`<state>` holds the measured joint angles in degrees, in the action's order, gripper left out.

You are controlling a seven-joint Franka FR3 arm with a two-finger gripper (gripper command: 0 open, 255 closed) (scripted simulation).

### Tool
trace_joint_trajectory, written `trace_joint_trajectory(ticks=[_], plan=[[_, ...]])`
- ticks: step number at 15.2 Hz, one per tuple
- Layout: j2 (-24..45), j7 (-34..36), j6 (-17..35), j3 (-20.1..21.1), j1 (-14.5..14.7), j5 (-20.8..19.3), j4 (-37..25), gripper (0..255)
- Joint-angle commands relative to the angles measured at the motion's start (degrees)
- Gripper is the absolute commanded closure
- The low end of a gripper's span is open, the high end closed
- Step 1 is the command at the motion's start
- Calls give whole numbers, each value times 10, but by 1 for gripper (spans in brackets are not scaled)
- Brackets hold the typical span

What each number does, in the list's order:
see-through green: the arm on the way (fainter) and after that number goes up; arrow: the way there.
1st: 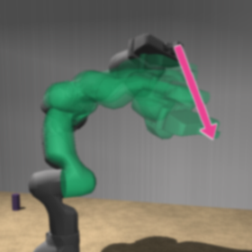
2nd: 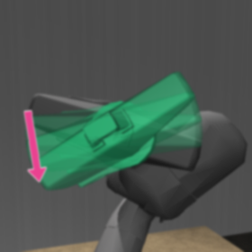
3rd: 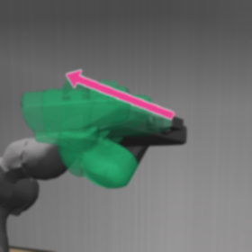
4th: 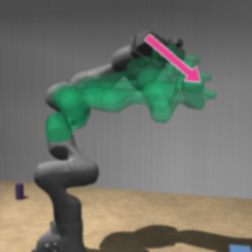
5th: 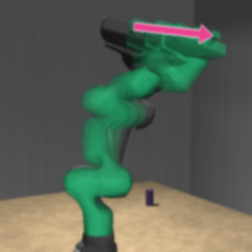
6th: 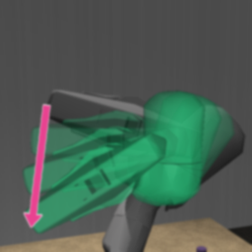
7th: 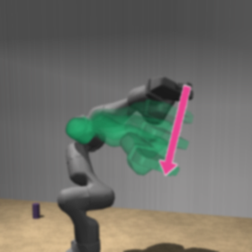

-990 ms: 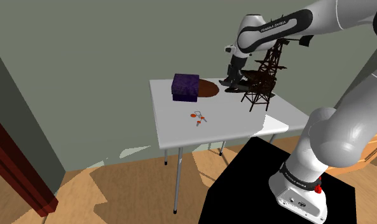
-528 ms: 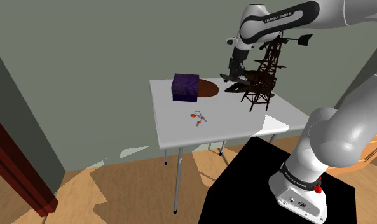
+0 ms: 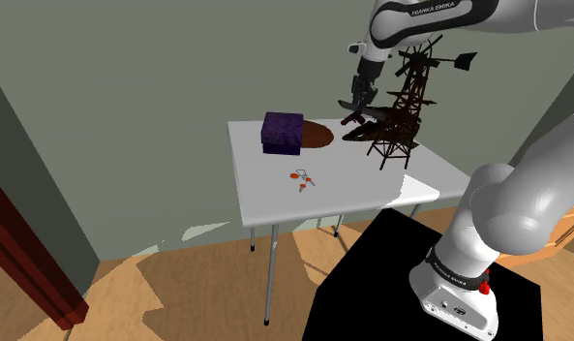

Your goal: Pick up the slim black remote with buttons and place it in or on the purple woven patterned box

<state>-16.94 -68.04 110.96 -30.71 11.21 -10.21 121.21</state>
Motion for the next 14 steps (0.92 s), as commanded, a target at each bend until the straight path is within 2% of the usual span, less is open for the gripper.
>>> trace_joint_trajectory(ticks=[1, 2, 7, 14], plan=[[-1, 1, -14, 3, 1, 1, -13, 255], [-2, 1, -16, 3, 1, 1, -15, 255], [82, 24, -12, 15, 30, 43, -83, 255], [211, 46, -27, 32, 54, 105, -211, 255]])
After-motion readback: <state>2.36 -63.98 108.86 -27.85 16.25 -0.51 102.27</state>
